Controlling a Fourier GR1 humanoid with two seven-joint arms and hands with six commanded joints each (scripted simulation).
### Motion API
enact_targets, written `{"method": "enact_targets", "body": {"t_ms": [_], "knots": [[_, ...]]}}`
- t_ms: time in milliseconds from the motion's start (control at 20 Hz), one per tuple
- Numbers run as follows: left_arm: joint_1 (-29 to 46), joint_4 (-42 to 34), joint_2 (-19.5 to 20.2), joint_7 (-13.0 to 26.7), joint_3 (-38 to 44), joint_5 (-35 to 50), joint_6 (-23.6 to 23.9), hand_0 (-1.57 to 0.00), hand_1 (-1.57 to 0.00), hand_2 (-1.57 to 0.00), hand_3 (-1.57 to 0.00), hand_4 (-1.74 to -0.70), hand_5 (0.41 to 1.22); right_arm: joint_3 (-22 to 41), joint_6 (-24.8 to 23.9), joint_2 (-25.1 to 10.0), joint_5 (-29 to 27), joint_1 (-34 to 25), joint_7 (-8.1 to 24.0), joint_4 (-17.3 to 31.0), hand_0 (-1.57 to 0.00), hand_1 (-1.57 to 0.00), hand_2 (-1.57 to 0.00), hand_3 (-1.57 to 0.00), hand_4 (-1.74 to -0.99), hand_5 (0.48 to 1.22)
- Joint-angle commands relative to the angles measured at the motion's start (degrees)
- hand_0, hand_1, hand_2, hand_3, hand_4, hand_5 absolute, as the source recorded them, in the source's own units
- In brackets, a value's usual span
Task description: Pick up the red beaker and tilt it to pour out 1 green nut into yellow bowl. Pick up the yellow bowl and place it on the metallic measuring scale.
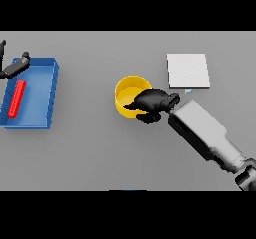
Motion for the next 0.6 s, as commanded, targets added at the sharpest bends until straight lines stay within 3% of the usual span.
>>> {"method": "enact_targets", "body": {"t_ms": [0, 50, 150, 250, 350, 500, 550], "knots": [[-0.3, 0.9, -0.5, -0.3, 0.1, 0.1, -0.2, 0.0, 0.0, 0.0, 0.0, -0.8, 0.727, -0.2, 0.8, -0.1, -0.4, -0.1, 0.3, 0.1, -1.22, -1.2, -1.18, -0.93, -1.628, 1.137], [0.1, 0.0, 0.0, -0.3, 0.1, 0.2, -0.2, 0.0, 0.0, 0.0, 0.0, -0.8, 0.727, -0.2, 1.1, -0.6, -0.7, -0.3, -1.1, 0.2, -1.29, -1.27, -1.26, -1.02, -1.649, 1.154], [1.3, -1.7, 1.2, -0.5, 0.4, 0.7, 0.1, 0.0, 0.0, 0.0, 0.0, -0.8, 0.725, -0.3, 1.3, -0.9, -1.1, 0.0, -0.8, -0.5, -1.39, -1.38, -1.31, -1.14, -1.682, 1.178], [0.6, -1.9, 0.6, 1.1, 0.1, 0.7, 0.3, 0.0, 0.0, 0.0, 0.0, -0.8, 0.726, -0.4, 1.4, -0.6, -1.2, -0.2, 1.2, -1.0, -1.46, -1.45, -1.39, -1.17, -1.703, 1.193], [1.0, -1.1, 0.3, 0.5, 0.1, 0.7, 0.1, 0.0, 0.0, 0.0, 0.0, -0.81, 0.725, -0.5, 0.9, -1.5, -1.5, 0.2, 0.8, -1.8, -1.5, -1.49, -1.45, -1.18, -1.717, 1.203], [0.2, -0.9, 0.5, 0.5, 0.1, 0.4, -0.1, 0.0, 0.0, 0.0, 0.0, -0.8, 0.724, -1.7, 3.2, -3.5, -3.4, -0.3, 1.2, -5.6, -1.53, -1.53, -1.49, -1.19, -1.729, 1.212], [0.0, -1.2, 0.4, 0.9, -0.1, 0.3, -0.1, 0.0, 0.0, 0.0, 0.0, -0.8, 0.723, -2.2, 4.3, -4.0, -3.9, -0.6, 2.3, -7.2, -1.54, -1.54, -1.47, -1.27, -1.731, 1.214]]}}
